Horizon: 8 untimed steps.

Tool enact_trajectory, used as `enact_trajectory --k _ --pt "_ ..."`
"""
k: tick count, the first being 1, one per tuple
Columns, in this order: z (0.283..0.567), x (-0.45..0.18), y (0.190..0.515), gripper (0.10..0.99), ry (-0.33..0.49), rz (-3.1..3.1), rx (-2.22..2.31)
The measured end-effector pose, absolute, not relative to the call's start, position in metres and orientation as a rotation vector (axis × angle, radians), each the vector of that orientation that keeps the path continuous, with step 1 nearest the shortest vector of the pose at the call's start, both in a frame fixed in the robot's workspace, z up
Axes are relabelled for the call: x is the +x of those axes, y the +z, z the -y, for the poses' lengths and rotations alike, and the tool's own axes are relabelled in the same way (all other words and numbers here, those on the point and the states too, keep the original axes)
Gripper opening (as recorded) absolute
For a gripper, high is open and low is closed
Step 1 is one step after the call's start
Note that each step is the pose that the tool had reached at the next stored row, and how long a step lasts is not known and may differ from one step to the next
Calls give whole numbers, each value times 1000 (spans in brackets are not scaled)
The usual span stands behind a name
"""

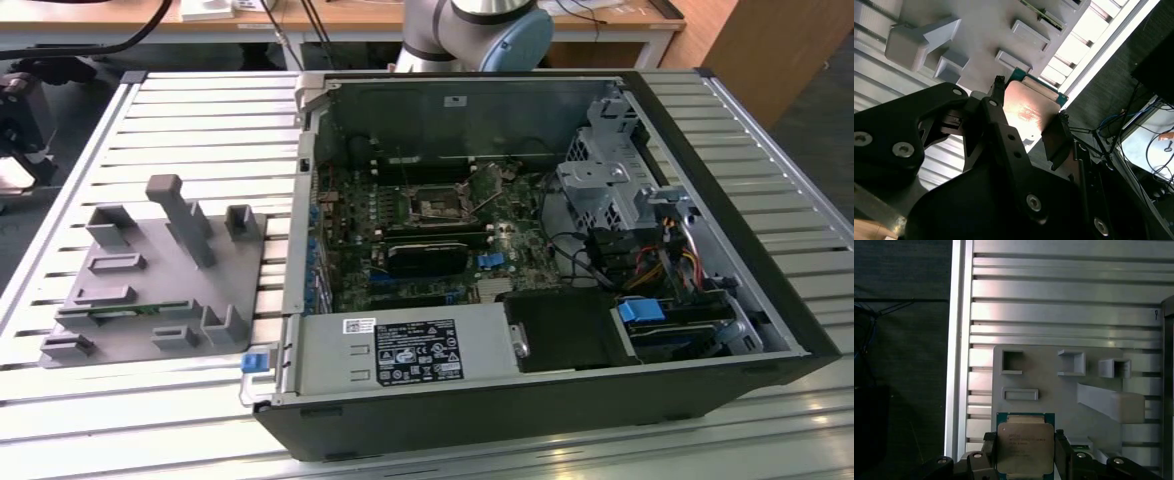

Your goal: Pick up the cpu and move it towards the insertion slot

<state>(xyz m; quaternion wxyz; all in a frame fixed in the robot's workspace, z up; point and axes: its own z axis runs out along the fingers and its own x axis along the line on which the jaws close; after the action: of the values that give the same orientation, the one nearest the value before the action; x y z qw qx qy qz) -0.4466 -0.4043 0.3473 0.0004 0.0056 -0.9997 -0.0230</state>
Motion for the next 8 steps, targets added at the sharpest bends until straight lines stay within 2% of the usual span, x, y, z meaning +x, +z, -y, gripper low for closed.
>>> enact_trajectory --k 8 --pt "404 -447 352 545 -72 3140 17"
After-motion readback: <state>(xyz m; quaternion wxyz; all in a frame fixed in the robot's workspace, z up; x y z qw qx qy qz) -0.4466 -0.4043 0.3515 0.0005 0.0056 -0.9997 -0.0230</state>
